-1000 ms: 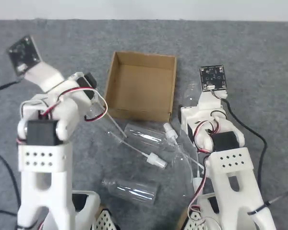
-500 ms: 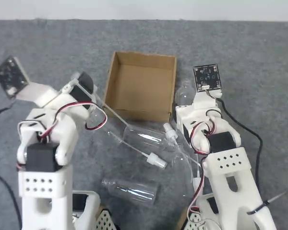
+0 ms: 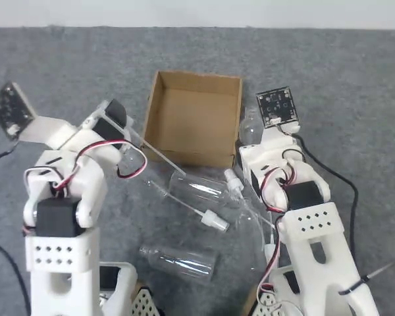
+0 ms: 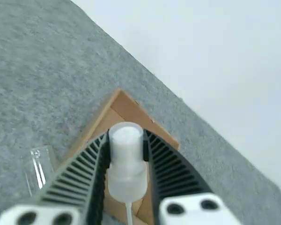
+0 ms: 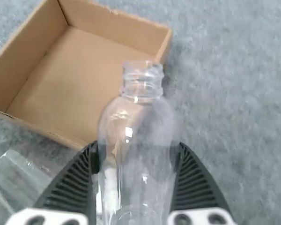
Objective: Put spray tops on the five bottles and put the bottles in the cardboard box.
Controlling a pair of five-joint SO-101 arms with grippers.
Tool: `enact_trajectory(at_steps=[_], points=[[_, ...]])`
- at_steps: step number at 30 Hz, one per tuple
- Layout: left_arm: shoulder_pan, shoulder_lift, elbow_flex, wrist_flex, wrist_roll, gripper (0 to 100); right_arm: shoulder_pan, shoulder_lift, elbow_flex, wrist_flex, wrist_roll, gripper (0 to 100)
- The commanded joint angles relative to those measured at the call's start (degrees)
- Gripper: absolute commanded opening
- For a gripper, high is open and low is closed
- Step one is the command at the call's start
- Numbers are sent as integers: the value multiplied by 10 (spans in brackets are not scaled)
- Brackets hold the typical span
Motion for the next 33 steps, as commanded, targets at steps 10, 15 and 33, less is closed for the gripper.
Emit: enact_trajectory(at_steps=[10, 15, 33], points=[[-65, -23, -11, -20, 30, 10, -80, -30, 21, -48, 70, 7], [-94, -23, -7, -55, 47, 10, -101, -30, 29, -45, 116, 7], [-102, -23, -7, -53, 60, 10, -167, -134, 105, -49, 208, 7]])
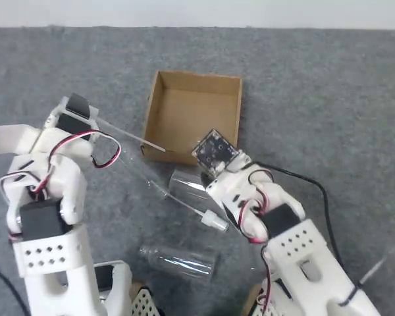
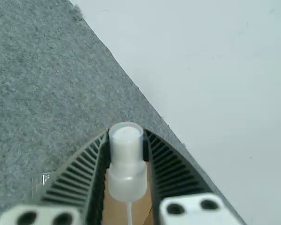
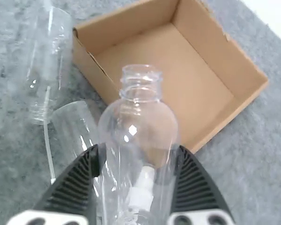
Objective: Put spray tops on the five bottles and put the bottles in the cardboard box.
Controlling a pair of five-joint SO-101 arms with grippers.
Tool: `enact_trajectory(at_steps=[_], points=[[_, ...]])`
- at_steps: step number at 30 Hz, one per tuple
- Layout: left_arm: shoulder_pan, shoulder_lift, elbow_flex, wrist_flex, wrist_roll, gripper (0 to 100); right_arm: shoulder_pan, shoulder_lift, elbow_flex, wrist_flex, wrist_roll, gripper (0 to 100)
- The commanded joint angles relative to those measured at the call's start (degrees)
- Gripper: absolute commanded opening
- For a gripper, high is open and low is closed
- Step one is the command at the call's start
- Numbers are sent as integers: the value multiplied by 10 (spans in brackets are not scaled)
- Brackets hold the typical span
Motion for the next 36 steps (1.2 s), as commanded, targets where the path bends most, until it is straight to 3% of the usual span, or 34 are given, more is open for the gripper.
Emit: enact_trajectory(at_steps=[1, 20, 36], points=[[1, -23, -7, -17, 6, 10, -12, -62, 8, -16, 18, 7], [64, -22, 5, -16, 4, 10, -65, -87, 84, -74, 77, 7], [84, -22, 33, -18, -11, 10, -65, -87, 88, -77, 75, 7]])
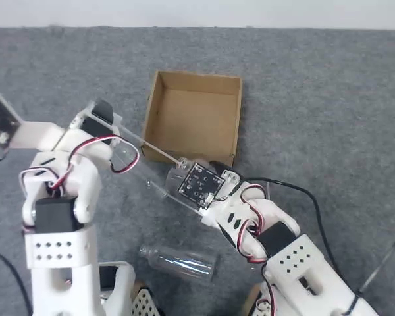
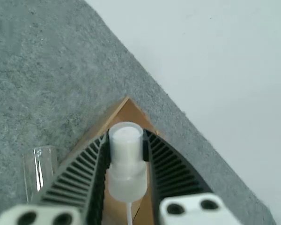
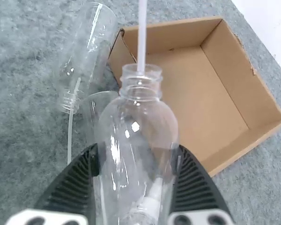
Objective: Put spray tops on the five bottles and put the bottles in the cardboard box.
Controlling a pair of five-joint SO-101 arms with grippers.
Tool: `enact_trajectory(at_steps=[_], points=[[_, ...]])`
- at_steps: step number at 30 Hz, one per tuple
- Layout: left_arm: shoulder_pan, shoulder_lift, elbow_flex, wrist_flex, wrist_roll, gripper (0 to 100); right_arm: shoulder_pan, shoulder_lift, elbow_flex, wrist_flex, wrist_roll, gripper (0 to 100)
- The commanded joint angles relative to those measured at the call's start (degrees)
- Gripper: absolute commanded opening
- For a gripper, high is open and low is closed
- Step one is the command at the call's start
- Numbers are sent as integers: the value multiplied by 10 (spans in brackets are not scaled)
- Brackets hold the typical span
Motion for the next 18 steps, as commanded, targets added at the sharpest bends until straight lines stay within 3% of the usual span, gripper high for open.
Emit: enact_trajectory(at_steps=[1, 12, 18], points=[[18, -22, 2, -18, -10, 10, -5, -24, -10, -16, 4, 7], [27, -22, 28, -20, -10, 10, -5, -24, -9, -14, 0, 7], [61, -22, 37, -18, -35, 10, -4, -24, -9, -15, -47, 7]])
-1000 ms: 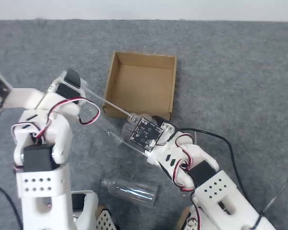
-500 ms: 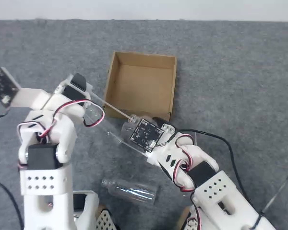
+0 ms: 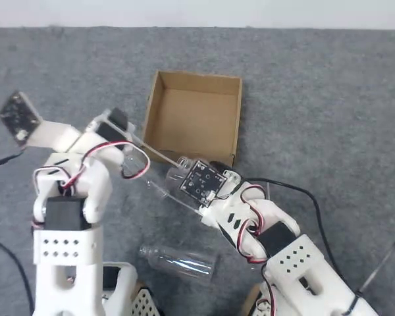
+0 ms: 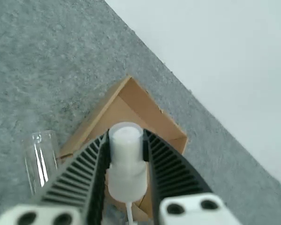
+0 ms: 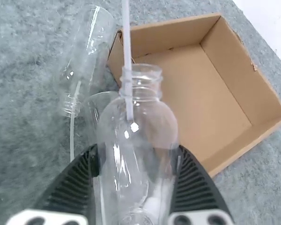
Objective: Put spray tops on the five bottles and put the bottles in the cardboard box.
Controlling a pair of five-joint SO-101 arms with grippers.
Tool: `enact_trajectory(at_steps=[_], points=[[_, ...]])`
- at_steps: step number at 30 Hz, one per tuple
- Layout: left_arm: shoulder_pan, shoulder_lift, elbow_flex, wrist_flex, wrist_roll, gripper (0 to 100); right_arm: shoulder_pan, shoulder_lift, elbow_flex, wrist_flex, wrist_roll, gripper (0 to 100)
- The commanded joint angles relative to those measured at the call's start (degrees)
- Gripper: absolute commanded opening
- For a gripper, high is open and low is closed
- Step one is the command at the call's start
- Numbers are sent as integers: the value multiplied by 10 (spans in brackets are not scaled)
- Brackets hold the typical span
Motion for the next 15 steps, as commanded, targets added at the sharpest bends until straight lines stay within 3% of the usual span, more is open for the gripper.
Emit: enact_trajectory(at_steps=[1, 15], points=[[25, -22, 6, -20, -17, 10, -4, -24, -9, -15, -17, 7], [62, -21, 19, -21, -18, 10, -4, -24, -9, -11, -18, 7]])
